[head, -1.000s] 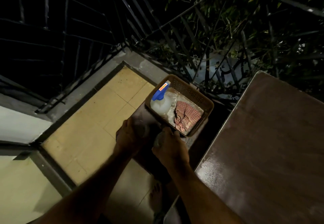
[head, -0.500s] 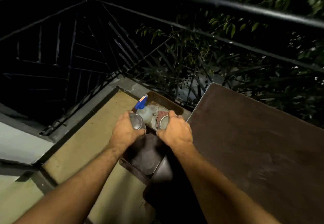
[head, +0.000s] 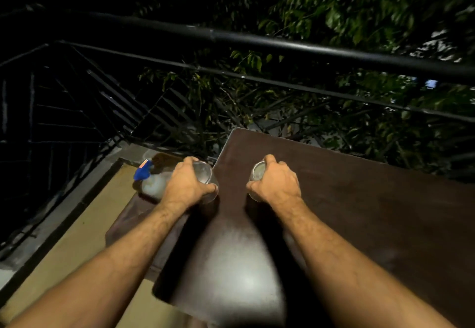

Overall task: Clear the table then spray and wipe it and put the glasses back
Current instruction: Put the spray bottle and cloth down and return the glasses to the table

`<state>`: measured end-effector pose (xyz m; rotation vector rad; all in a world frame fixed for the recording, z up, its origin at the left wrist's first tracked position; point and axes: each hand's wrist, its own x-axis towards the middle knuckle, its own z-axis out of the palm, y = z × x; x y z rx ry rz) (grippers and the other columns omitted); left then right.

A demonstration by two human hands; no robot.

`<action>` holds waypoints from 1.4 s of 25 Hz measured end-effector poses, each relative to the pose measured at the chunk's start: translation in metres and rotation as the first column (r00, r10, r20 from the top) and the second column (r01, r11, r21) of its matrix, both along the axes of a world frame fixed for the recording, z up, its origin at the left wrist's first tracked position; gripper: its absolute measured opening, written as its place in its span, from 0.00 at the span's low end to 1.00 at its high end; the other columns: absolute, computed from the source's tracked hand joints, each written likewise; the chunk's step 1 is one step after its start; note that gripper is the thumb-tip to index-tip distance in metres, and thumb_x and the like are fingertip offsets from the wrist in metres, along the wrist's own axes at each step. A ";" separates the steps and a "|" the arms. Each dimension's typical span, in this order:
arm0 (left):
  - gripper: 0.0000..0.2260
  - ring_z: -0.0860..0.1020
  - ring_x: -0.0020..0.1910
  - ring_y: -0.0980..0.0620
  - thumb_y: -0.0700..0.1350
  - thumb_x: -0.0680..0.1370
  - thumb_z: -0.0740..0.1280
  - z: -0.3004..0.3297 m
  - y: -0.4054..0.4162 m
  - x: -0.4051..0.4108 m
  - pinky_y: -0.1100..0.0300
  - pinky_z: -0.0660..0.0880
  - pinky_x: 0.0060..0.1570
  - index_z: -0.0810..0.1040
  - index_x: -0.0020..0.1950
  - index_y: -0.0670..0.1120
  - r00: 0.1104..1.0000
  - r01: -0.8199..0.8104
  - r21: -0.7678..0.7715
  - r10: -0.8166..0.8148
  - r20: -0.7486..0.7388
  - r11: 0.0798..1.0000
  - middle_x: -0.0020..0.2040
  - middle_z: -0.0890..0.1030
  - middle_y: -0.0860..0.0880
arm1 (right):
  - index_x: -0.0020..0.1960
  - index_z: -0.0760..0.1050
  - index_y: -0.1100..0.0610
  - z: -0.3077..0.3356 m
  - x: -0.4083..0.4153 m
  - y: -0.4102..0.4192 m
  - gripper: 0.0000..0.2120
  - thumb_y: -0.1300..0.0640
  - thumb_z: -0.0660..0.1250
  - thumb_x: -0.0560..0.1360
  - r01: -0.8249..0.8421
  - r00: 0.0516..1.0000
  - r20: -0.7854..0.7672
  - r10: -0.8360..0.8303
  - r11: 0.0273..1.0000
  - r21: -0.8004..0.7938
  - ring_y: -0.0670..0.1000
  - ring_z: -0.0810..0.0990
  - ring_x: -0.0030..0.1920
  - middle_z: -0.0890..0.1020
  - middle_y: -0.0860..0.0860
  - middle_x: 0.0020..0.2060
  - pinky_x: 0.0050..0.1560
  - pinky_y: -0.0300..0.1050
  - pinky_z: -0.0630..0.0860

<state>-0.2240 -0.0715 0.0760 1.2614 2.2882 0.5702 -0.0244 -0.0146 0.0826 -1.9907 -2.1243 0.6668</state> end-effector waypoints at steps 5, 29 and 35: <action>0.40 0.75 0.66 0.44 0.53 0.64 0.82 0.008 0.023 0.081 0.51 0.73 0.64 0.70 0.73 0.48 0.993 0.121 0.012 -0.122 0.009 0.993 0.69 0.75 0.46 | 0.66 0.66 0.50 0.004 0.091 0.007 0.34 0.41 0.74 0.65 0.155 0.988 0.026 -0.154 0.988 -0.016 0.60 0.76 0.57 0.74 0.55 0.57 0.54 0.50 0.75; 0.39 0.77 0.64 0.46 0.53 0.64 0.82 -0.037 0.048 0.285 0.53 0.74 0.64 0.70 0.70 0.51 0.936 0.342 -0.027 -0.338 0.096 0.939 0.66 0.74 0.50 | 0.66 0.65 0.48 -0.044 0.298 -0.015 0.34 0.41 0.73 0.65 0.392 0.919 0.062 -0.388 0.918 -0.066 0.59 0.77 0.56 0.74 0.54 0.56 0.54 0.50 0.75; 0.37 0.78 0.63 0.46 0.53 0.63 0.81 -0.053 0.047 0.296 0.52 0.75 0.64 0.70 0.69 0.52 0.937 0.344 -0.055 -0.338 0.088 0.938 0.65 0.75 0.50 | 0.65 0.66 0.48 -0.057 0.309 -0.015 0.33 0.41 0.73 0.65 0.405 0.914 0.035 -0.403 0.910 -0.093 0.59 0.77 0.56 0.74 0.53 0.55 0.56 0.49 0.75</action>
